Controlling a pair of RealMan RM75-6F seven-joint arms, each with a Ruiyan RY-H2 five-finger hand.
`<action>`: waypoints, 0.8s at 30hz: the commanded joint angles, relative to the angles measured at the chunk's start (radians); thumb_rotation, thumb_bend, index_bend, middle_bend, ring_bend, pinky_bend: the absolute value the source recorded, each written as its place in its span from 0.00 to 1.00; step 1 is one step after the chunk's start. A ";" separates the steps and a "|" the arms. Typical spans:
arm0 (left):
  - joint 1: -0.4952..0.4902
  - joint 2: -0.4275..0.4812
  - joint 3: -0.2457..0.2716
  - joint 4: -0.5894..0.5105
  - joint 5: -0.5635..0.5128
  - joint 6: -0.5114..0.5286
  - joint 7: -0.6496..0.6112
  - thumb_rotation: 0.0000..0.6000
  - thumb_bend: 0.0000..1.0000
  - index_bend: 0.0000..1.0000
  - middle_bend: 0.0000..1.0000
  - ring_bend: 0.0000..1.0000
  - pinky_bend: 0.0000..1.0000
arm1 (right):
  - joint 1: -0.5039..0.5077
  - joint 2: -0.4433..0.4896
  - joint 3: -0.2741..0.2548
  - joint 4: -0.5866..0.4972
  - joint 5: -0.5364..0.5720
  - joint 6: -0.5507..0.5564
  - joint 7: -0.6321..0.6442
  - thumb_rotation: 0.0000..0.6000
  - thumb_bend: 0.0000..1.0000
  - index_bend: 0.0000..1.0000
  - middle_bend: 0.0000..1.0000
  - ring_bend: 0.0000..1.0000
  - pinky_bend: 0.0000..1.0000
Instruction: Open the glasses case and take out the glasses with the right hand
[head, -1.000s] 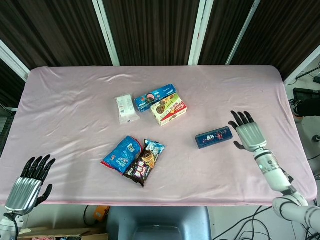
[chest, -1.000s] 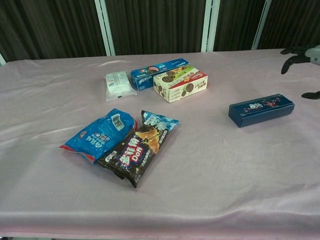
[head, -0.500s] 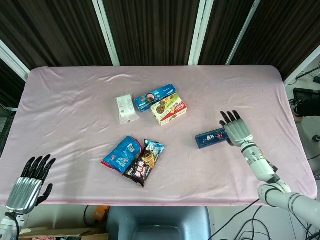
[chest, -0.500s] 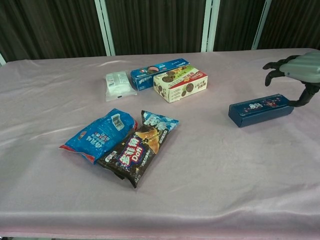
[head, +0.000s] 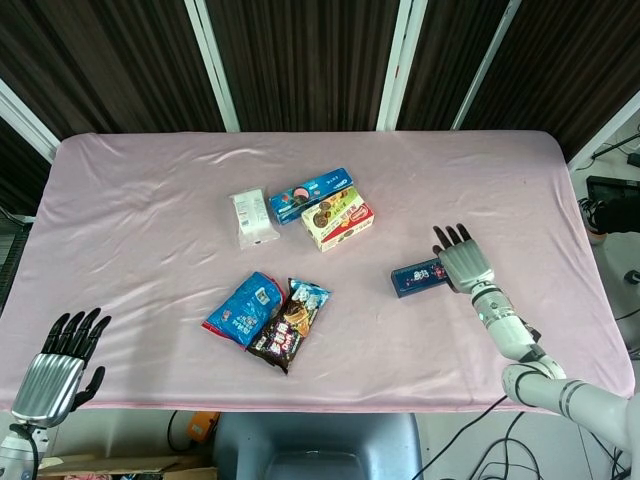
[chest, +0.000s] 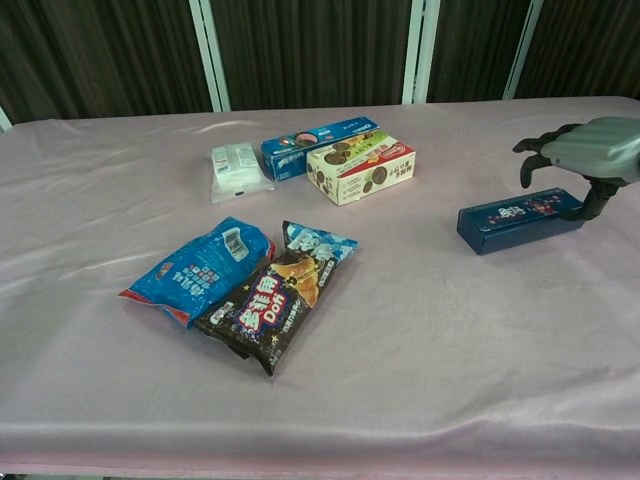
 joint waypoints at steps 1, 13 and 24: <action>-0.001 0.000 0.001 0.000 0.002 -0.001 0.000 1.00 0.41 0.00 0.00 0.00 0.00 | 0.005 -0.004 -0.007 0.001 0.015 0.000 -0.014 1.00 0.48 0.40 0.00 0.00 0.00; -0.002 0.004 0.003 0.003 0.005 0.000 -0.009 1.00 0.41 0.00 0.00 0.00 0.00 | 0.030 -0.016 -0.027 0.000 0.070 -0.012 -0.052 1.00 0.55 0.45 0.00 0.00 0.00; 0.001 0.007 0.004 0.003 0.007 0.008 -0.017 1.00 0.41 0.00 0.00 0.00 0.00 | 0.047 -0.022 -0.040 -0.005 0.109 -0.008 -0.076 1.00 0.76 0.56 0.00 0.00 0.00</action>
